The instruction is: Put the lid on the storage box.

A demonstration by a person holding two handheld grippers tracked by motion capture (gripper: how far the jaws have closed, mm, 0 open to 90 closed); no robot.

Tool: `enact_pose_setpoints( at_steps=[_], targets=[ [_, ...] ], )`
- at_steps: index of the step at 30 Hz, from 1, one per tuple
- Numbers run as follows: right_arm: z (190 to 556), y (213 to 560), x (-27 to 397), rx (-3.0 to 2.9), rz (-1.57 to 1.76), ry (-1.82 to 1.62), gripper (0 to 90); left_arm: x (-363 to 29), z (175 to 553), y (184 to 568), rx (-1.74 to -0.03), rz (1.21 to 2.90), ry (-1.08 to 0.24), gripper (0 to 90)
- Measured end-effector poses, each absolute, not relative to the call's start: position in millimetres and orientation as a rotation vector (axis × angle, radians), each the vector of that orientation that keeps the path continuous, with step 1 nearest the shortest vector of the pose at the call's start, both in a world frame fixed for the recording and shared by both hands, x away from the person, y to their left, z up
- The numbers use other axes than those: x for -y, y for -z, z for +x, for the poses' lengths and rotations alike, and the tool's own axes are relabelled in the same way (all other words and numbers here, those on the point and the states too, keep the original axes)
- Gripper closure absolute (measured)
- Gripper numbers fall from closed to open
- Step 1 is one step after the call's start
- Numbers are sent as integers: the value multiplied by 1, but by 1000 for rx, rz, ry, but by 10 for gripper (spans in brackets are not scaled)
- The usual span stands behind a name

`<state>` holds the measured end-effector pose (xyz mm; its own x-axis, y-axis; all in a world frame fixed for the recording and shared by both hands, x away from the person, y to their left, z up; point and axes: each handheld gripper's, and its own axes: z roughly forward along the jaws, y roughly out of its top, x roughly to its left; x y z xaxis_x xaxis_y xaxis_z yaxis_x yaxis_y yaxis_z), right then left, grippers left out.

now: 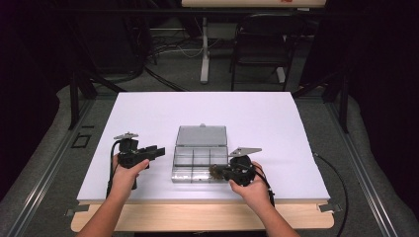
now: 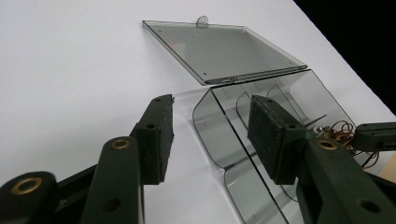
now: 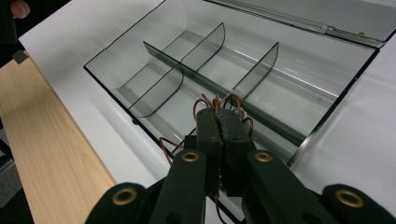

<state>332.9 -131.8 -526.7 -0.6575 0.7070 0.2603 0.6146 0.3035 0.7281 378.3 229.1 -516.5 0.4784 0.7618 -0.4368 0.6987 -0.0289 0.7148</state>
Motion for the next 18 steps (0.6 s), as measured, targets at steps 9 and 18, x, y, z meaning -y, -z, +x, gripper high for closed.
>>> enact_pose_setpoints(
  at_steps=[9,18],
  targets=[
    [335,533,130,-2438,1246,-1213,868,-229,378,517,-1250,1754,-78,506],
    [334,530,132,-2385,1253,-1265,748,-228,378,518,-1235,1763,-94,501]
  ],
)
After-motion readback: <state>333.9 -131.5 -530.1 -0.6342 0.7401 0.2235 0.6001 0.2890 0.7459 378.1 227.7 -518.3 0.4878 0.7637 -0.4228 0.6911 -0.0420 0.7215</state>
